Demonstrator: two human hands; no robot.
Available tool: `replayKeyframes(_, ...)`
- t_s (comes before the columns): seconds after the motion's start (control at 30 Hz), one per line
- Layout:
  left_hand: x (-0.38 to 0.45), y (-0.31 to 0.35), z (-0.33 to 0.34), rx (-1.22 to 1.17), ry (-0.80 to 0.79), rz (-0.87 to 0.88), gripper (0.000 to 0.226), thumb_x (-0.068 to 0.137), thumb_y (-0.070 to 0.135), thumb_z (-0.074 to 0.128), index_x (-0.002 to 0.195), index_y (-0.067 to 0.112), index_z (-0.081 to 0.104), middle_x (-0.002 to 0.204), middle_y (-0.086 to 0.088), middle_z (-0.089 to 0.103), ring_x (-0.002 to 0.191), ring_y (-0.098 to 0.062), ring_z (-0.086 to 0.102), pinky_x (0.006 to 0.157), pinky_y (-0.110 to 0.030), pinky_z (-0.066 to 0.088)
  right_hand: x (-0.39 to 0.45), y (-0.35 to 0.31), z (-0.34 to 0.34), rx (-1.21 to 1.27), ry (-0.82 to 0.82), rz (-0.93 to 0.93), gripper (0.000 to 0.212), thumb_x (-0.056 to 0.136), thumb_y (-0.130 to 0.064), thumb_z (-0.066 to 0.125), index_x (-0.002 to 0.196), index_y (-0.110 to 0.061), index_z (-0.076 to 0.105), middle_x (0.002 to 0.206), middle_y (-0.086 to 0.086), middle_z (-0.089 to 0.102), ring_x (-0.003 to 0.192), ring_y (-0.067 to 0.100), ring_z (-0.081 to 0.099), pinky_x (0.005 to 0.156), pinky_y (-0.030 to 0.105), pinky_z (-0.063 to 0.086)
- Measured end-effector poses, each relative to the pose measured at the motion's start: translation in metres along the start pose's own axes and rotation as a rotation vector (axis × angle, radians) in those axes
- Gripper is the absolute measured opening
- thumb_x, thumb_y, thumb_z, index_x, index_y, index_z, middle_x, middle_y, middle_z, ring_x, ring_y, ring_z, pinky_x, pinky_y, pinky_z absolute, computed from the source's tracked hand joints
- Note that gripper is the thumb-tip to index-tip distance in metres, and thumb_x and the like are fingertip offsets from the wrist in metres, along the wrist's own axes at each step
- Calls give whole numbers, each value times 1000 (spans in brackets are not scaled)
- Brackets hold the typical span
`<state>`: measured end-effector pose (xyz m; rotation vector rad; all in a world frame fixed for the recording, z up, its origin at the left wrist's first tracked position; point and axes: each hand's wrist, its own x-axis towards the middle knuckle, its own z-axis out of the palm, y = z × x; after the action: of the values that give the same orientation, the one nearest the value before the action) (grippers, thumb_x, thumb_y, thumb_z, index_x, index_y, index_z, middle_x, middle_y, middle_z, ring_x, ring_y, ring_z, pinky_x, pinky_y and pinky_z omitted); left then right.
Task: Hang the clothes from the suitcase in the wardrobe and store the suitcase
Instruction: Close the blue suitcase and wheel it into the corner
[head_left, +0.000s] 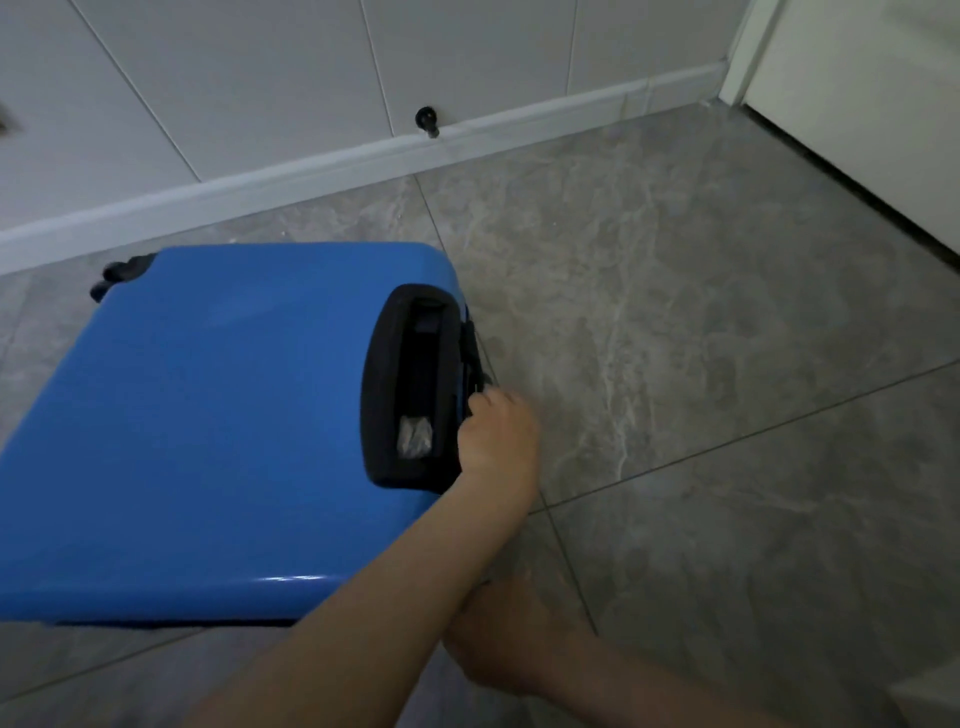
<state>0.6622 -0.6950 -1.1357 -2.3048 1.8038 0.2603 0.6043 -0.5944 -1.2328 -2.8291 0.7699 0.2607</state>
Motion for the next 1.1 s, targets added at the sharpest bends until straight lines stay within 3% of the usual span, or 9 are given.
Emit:
replayKeyframes(0.13, 3, -10, 10, 87, 66, -79, 55, 91, 17, 53, 140, 1, 33, 128, -15, 50, 110, -19, 54, 73, -18, 49, -1, 6, 0, -72, 88, -57, 33, 47, -46, 74, 43, -20, 56, 37, -8, 51, 29, 5, 47, 43, 18, 9)
replayKeyframes(0.27, 11, -10, 26, 86, 70, 42, 57, 97, 3, 32, 141, -15, 0, 136, -27, 39, 116, -24, 52, 83, -22, 47, -1, 8, -5, -80, 118, -45, 33, 64, -51, 66, 47, -23, 58, 37, -7, 52, 28, 6, 46, 41, 19, 3)
replayKeyframes(0.3, 14, -11, 21, 65, 94, 56, 57, 97, 4, 35, 140, -17, 3, 135, -28, 40, 112, -22, 55, 79, -21, 48, -1, 11, -4, -65, 122, -53, 35, 69, -51, 65, 49, -22, 60, 40, -6, 54, 31, 8, 49, 41, 18, 7)
replayKeyframes(0.4, 16, -20, 0, -8, 39, 3, 51, 87, 19, 62, 125, -10, 47, 117, -19, 59, 90, -15, 65, 63, -17, 49, 2, 16, 1, 74, 71, -167, 37, 92, -35, 49, 64, -15, 63, 60, 5, 66, 49, 25, 62, 47, 22, 31)
replayKeyframes(0.5, 15, -24, 5, -153, 0, 62, 30, 87, -8, 48, 116, 0, 46, 116, -17, 53, 92, -25, 61, 65, -26, 44, -1, 17, 2, 28, 150, -108, 46, 84, -43, 40, 45, -23, 55, 39, -8, 52, 31, 8, 48, 39, 13, 17)
replayKeyframes(0.63, 11, -31, 5, -284, 73, 161, 29, 87, -10, 44, 112, 3, 45, 108, -18, 51, 85, -29, 56, 57, -28, 34, -1, 16, 7, -20, 227, -87, 53, 83, -46, 33, 39, -23, 50, 34, -10, 47, 27, 4, 41, 35, 13, 13)
replayKeyframes(0.73, 6, -38, 7, -318, 90, 213, 35, 84, -10, 48, 116, 4, 44, 102, -16, 51, 81, -27, 53, 55, -30, 32, 1, 27, 10, -73, 196, -156, 44, 76, -49, 59, 41, -24, 51, 35, -10, 48, 28, 4, 43, 37, 12, 12)
replayKeyframes(0.83, 1, -49, 14, -333, 103, 236, 45, 81, -10, 53, 122, 6, 43, 104, -15, 50, 85, -30, 56, 59, -37, 44, 5, 42, 13, -103, 221, -167, 39, 67, -47, 73, 42, -24, 53, 38, -9, 52, 30, 7, 48, 35, 11, 18)
replayKeyframes(1.1, -11, -74, 18, -394, 148, 303, 57, 85, -4, 51, 137, 12, 36, 109, -16, 51, 91, -33, 55, 67, -43, 51, 23, 45, -2, -2, 388, -151, 53, 85, -41, 36, 39, -23, 55, 39, -10, 54, 31, 3, 47, 37, 15, 18)
